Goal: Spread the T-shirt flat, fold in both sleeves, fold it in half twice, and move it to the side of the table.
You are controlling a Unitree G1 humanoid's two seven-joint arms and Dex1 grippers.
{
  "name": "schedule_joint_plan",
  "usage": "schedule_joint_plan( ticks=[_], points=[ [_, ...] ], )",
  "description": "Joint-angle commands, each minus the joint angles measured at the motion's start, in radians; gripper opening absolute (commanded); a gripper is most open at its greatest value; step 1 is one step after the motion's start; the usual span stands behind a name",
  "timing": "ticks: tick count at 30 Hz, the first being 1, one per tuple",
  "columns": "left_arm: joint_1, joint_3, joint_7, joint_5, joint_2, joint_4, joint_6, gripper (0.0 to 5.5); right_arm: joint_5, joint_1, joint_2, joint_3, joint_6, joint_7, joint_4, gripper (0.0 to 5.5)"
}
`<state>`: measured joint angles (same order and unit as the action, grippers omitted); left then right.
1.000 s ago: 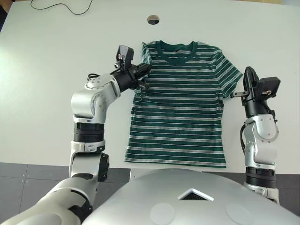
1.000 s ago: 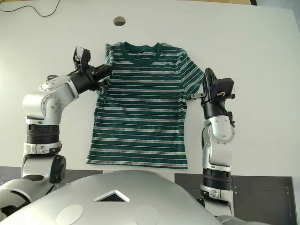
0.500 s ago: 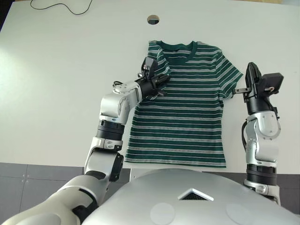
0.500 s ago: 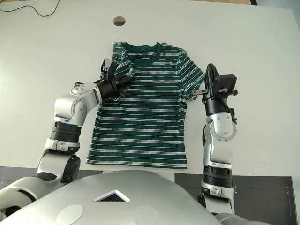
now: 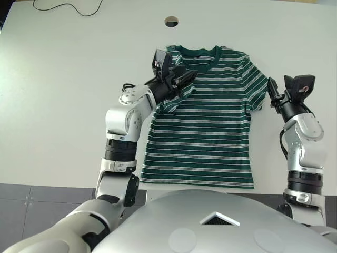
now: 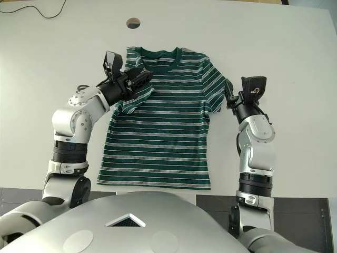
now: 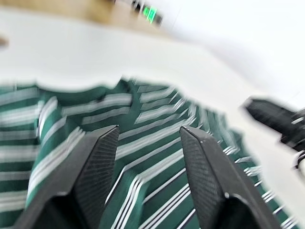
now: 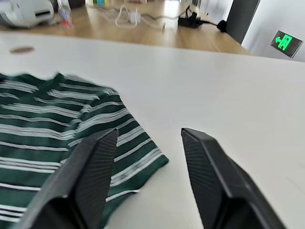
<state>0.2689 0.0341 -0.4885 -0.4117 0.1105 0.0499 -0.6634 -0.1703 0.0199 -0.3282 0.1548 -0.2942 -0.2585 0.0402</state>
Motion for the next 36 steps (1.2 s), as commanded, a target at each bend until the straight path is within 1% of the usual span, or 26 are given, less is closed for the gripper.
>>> schedule_joint_plan(
  ticks=[1,12,15,17,19,23,24,30,34,36],
  points=[
    [-0.023,-0.033,0.014,-0.053,0.004,0.116,-0.029,2.37,0.011,-0.039,-0.033,-0.015,-0.06,-0.031,-0.043,2.93],
    [-0.059,-0.062,0.053,-0.139,-0.007,0.23,-0.039,2.37,-0.022,-0.155,-0.079,-0.006,-0.152,-0.148,-0.238,2.93],
    [-0.06,-0.065,0.062,-0.15,-0.007,0.235,-0.036,2.37,-0.02,-0.169,-0.087,-0.02,-0.167,-0.175,-0.276,2.93],
    [-0.059,-0.07,0.067,-0.154,-0.008,0.233,-0.033,2.37,-0.005,-0.174,-0.092,-0.037,-0.163,-0.189,-0.304,2.6],
    [-0.057,-0.075,0.071,-0.16,-0.009,0.228,-0.029,2.37,0.011,-0.182,-0.095,-0.056,-0.153,-0.198,-0.337,2.13],
    [-0.057,-0.081,0.078,-0.167,-0.007,0.223,-0.025,2.37,0.039,-0.206,-0.093,-0.096,-0.131,-0.212,-0.395,1.38],
    [-0.058,-0.082,0.079,-0.167,-0.008,0.22,-0.024,2.37,0.043,-0.211,-0.091,-0.1,-0.125,-0.212,-0.409,1.26],
    [-0.064,-0.091,0.084,-0.166,0.001,0.209,-0.019,2.37,0.036,-0.206,-0.082,-0.091,-0.091,-0.193,-0.386,0.16],
    [-0.061,-0.094,0.084,-0.162,0.004,0.193,-0.014,2.37,0.009,-0.195,-0.073,-0.089,-0.124,-0.192,-0.244,0.12],
    [-0.062,-0.102,0.083,-0.163,0.008,0.186,-0.011,2.37,0.002,-0.191,-0.058,-0.12,-0.166,-0.195,-0.129,0.12]
  ],
)
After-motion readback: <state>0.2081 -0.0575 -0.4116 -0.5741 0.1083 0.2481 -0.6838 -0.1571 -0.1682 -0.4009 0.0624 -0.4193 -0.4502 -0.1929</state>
